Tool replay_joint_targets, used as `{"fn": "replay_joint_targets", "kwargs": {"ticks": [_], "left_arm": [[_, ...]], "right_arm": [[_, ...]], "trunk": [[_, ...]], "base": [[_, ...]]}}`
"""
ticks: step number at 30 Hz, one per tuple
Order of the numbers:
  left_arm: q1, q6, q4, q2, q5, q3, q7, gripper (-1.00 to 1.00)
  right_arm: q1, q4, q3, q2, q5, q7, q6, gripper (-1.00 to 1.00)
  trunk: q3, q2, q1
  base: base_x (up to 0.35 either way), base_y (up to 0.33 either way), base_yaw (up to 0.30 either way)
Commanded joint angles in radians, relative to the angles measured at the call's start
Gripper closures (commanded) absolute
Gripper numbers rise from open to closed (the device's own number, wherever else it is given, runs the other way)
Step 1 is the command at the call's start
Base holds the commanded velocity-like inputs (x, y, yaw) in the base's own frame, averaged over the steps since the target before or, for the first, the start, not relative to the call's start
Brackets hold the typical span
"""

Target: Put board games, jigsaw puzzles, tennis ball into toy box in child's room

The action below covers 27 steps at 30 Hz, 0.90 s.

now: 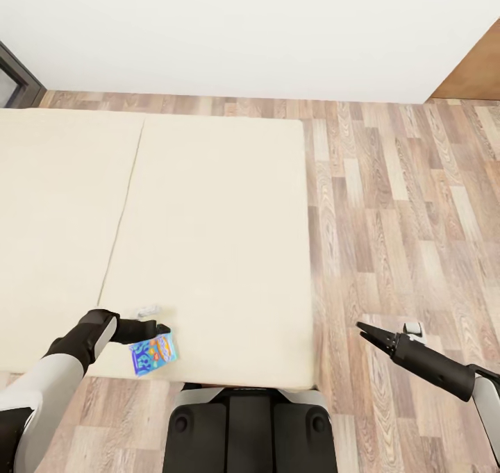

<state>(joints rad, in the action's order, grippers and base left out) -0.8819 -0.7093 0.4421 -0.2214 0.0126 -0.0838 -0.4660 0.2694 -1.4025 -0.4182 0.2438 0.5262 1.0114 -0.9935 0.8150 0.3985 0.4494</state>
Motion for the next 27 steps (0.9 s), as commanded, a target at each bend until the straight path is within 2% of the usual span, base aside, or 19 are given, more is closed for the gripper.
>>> {"fn": "replay_joint_targets", "kwargs": {"ticks": [1, 20, 27], "left_arm": [[0.0, -0.009, 0.001, 0.0, 0.001, -0.005, -0.002, -1.0], [0.0, -0.01, 0.003, -0.003, 0.001, -0.009, -0.005, -1.0], [0.0, -0.012, 0.004, -0.033, 0.002, -0.014, -0.008, -1.0]], "right_arm": [[0.001, 0.0, -0.001, 0.0, -0.002, 0.004, -0.004, -1.0], [0.001, 0.005, -0.001, 0.0, -0.002, 0.004, -0.004, -1.0], [0.001, 0.016, -0.002, 0.002, -0.003, 0.004, -0.004, -1.0]], "trunk": [[0.001, 0.001, 0.001], [0.001, 0.001, 0.001], [0.001, 0.001, 0.001]], "base": [[0.0, -0.237, 0.0], [0.0, -0.074, 0.0], [-0.044, 0.047, 0.0]]}}
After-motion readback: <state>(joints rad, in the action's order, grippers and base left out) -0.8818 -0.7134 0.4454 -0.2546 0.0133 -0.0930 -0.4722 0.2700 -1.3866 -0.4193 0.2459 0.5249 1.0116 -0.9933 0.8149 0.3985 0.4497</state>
